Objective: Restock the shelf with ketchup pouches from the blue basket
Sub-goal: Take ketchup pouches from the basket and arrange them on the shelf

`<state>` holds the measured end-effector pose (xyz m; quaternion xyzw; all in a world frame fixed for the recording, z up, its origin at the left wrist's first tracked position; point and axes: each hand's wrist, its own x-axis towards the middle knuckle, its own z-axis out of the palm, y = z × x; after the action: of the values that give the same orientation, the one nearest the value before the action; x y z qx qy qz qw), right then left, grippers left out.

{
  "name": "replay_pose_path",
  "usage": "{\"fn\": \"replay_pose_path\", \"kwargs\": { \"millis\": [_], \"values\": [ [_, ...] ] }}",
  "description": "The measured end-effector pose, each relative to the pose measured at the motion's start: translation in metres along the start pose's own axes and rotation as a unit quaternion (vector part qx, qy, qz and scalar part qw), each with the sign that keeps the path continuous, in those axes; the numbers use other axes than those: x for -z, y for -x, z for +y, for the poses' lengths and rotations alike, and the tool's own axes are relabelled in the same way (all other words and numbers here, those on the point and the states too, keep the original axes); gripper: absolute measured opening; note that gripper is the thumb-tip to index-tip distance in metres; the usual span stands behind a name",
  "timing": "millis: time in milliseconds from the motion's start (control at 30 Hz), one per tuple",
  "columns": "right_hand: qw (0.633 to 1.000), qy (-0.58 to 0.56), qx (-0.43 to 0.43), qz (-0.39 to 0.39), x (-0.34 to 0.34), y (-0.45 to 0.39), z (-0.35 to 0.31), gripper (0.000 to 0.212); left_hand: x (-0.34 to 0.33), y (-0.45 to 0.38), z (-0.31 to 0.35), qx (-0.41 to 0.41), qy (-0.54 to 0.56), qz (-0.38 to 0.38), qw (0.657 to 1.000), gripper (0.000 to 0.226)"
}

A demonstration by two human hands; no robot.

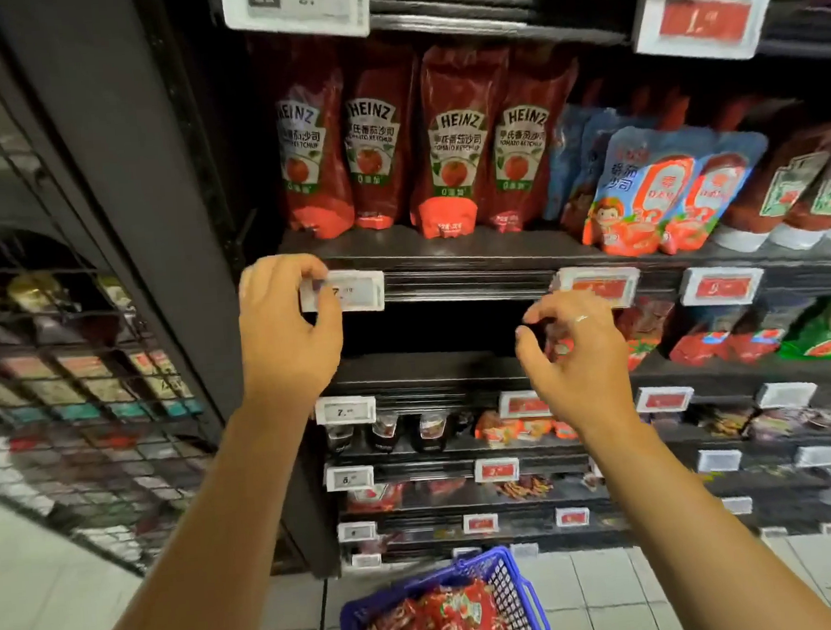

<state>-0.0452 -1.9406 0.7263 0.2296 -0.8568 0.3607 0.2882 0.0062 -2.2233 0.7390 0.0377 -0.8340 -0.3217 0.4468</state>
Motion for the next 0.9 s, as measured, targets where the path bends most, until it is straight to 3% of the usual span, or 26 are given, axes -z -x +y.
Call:
{"fn": "replay_pose_path", "kwargs": {
  "millis": [100, 200, 267, 333, 433, 500, 600, 700, 767, 900],
  "values": [
    [0.993, -0.019, -0.061, -0.102, 0.01, 0.045, 0.039, 0.015, -0.003, 0.051, -0.002, 0.018, -0.034, 0.02, 0.999, 0.014],
    [0.959, -0.026, -0.171, -0.224, 0.019, 0.098, 0.085, 0.012, -0.014, 0.111, -0.007, 0.104, -0.097, -0.096, 0.985, 0.015],
    [0.92, -0.015, -0.24, -0.311, 0.019, 0.14, 0.118, 0.009, -0.025, 0.152, -0.008, 0.191, -0.135, -0.209, 0.95, 0.013],
    [0.868, -0.021, -0.314, -0.385, 0.016, 0.183, 0.148, 0.005, -0.036, 0.194, -0.006, 0.273, -0.163, -0.321, 0.892, 0.01],
    [0.81, -0.012, -0.364, -0.46, 0.014, 0.243, 0.177, 0.006, -0.049, 0.259, 0.003, 0.348, -0.161, -0.418, 0.823, 0.005],
    [0.782, -0.012, -0.402, -0.476, 0.015, 0.274, 0.187, 0.015, -0.056, 0.302, 0.006, 0.385, -0.139, -0.45, 0.794, 0.012],
    [0.745, -0.006, -0.449, -0.494, 0.017, 0.311, 0.193, 0.004, -0.061, 0.359, 0.009, 0.456, -0.134, -0.485, 0.734, 0.014],
    [0.71, -0.011, -0.497, -0.499, 0.008, 0.343, 0.196, 0.01, -0.065, 0.408, 0.004, 0.494, -0.145, -0.472, 0.716, 0.01],
    [0.677, -0.026, -0.542, -0.497, -0.003, 0.362, 0.196, 0.013, -0.069, 0.438, -0.005, 0.475, -0.168, -0.511, 0.696, 0.02],
    [0.615, -0.086, -0.619, -0.48, -0.038, 0.404, 0.203, 0.006, -0.084, 0.491, -0.036, 0.498, -0.2, -0.518, 0.666, 0.025]
  ]
}}
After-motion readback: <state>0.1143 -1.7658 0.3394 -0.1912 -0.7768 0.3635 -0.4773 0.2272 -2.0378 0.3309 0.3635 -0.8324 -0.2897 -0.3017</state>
